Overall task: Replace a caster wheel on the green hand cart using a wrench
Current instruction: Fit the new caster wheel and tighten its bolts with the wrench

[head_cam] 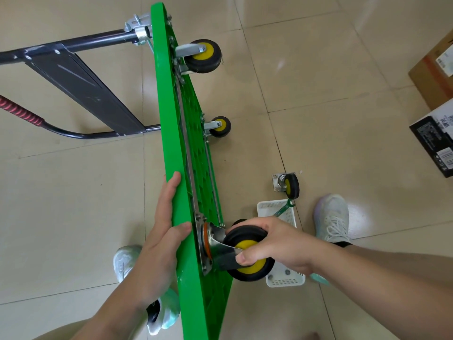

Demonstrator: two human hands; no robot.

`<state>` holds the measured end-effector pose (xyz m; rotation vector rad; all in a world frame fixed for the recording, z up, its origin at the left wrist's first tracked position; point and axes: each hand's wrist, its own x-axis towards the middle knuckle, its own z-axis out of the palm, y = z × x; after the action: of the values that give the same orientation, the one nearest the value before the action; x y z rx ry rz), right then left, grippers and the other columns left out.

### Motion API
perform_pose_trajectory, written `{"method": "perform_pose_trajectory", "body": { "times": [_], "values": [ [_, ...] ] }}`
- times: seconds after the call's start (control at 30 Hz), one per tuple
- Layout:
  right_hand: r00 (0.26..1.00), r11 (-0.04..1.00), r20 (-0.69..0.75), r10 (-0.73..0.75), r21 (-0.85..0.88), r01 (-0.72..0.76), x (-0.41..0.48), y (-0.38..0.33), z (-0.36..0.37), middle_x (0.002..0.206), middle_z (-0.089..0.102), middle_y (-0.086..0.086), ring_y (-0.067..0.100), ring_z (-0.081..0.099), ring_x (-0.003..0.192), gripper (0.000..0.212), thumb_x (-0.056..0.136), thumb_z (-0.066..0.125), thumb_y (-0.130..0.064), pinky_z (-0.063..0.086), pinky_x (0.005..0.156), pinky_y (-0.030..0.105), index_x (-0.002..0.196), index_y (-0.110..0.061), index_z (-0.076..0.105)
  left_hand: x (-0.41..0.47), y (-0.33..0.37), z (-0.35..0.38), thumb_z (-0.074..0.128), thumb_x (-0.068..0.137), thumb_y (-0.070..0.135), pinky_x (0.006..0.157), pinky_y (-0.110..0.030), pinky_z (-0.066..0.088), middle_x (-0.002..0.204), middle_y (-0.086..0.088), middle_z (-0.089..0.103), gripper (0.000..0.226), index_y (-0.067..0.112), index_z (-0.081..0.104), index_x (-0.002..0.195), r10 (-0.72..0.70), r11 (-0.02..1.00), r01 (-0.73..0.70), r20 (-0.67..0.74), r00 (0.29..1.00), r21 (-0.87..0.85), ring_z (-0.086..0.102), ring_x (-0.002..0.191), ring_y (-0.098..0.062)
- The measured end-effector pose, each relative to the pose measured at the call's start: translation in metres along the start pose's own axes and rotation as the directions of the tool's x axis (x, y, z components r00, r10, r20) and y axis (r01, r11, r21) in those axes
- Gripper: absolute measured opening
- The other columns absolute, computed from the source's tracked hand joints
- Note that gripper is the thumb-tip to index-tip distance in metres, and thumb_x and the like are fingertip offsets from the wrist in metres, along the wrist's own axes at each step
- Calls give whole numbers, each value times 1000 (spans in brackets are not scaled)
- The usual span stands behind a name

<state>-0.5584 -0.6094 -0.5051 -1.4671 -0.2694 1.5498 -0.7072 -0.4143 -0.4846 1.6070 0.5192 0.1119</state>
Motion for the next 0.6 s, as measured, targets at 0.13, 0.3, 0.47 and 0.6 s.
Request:
{"method": "perform_pose_trajectory", "body": {
  "times": [0.13, 0.3, 0.47, 0.6],
  "values": [
    [1000, 1000, -1, -14, 13, 14, 1, 1, -1, 107, 77, -1, 19, 72, 105, 51, 64, 87, -18, 56, 90, 27, 111, -33, 76, 1, 1, 2, 55, 77, 36, 120, -58, 34, 162, 30, 31, 83, 65, 30, 152, -1, 1000, 1, -14, 1000, -13, 41, 150, -15],
    [999, 997, 40, -10, 75, 7, 2, 1, -4, 108, 77, 7, 20, 73, 100, 46, 67, 84, -9, 56, 84, 24, 108, -27, 78, 2, 3, 3, 54, 77, 39, 123, -61, 29, 165, 28, 26, 83, 68, 27, 150, -15, 1000, 15, -8, 1000, 15, 32, 155, -20],
    [999, 999, 29, -29, 44, 28, 1, 0, -6, 103, 78, 4, 20, 74, 98, 45, 64, 86, -10, 56, 84, 25, 106, -28, 79, 2, 3, 5, 53, 75, 38, 124, -61, 26, 168, 22, 27, 83, 69, 30, 149, -20, 1000, 20, -32, 999, -5, 31, 156, -22],
    [999, 996, 53, -4, 86, 0, 2, 3, -7, 106, 76, 9, 22, 73, 97, 42, 67, 83, -9, 58, 86, 29, 106, -22, 78, 1, 2, 6, 53, 79, 39, 124, -61, 25, 168, 24, 25, 80, 69, 29, 149, -10, 1000, 10, -30, 1000, -2, 28, 157, -23]
  ]
}}
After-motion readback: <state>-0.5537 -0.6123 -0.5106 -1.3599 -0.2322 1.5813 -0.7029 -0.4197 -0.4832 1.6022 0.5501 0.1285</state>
